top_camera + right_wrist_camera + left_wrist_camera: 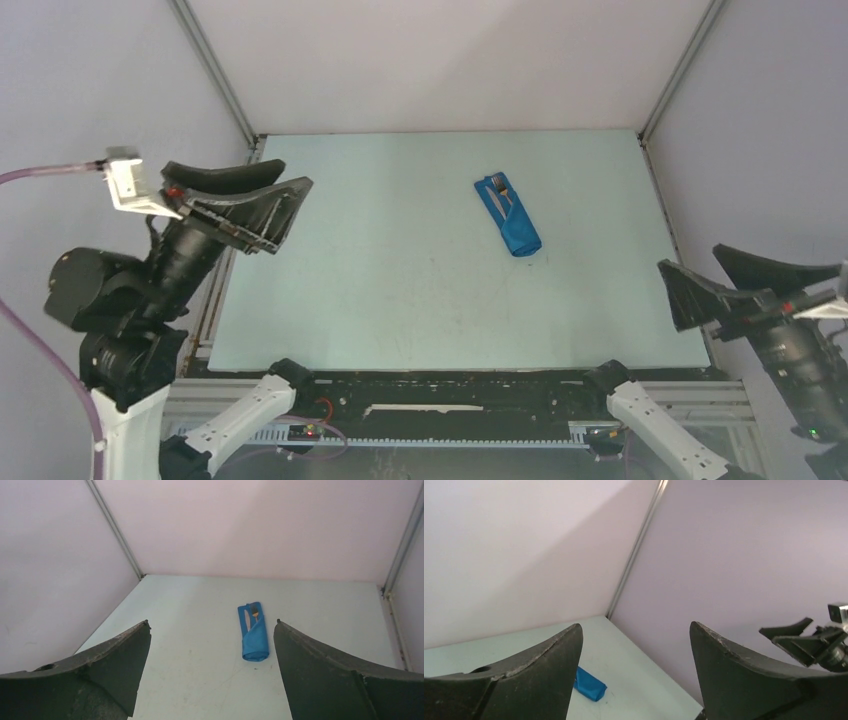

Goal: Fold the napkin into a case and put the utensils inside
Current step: Reset both arms

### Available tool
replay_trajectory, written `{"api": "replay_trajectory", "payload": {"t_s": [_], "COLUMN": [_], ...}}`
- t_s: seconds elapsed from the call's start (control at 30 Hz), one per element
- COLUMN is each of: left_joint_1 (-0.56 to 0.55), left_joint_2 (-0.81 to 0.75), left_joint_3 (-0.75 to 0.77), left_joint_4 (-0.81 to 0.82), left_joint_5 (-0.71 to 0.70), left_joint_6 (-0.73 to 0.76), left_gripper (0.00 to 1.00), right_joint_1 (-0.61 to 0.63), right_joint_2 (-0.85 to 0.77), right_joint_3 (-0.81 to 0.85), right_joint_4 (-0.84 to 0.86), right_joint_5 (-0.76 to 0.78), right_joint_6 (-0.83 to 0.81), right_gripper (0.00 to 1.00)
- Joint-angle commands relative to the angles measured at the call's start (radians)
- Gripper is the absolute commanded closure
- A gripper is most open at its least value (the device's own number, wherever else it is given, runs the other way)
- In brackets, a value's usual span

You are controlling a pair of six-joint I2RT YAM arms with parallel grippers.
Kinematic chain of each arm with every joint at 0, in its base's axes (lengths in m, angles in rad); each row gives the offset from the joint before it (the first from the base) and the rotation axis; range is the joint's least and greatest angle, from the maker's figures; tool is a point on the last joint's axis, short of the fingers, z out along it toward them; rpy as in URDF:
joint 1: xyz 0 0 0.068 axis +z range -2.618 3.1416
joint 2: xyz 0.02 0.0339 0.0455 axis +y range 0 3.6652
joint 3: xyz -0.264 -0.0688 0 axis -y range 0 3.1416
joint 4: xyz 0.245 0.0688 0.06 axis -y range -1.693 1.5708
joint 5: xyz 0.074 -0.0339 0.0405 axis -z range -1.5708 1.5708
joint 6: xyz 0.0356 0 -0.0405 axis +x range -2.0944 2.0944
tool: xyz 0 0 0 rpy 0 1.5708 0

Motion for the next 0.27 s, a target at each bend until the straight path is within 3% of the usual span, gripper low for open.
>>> {"api": "replay_trajectory", "payload": {"t_s": [0.0, 0.23], "left_joint_1": [0.0, 0.0], "left_joint_2": [-0.016, -0.078], "left_joint_3": [0.035, 0.057], "left_joint_4": [-0.025, -0.029], "left_joint_5": [-0.099, -0.172], "left_joint_6": [0.012, 0.052], "left_gripper": [0.14, 0.14], "right_joint_1": [0.004, -0.002], "right_joint_2": [-0.04, -0.09], "right_joint_3": [0.0, -0.028], "right_joint_4": [0.01, 0.077], "right_joint_5": [0.045, 0.036], "right_joint_6": [-0.053, -0.093], "right_gripper": [0.0, 0.0]}}
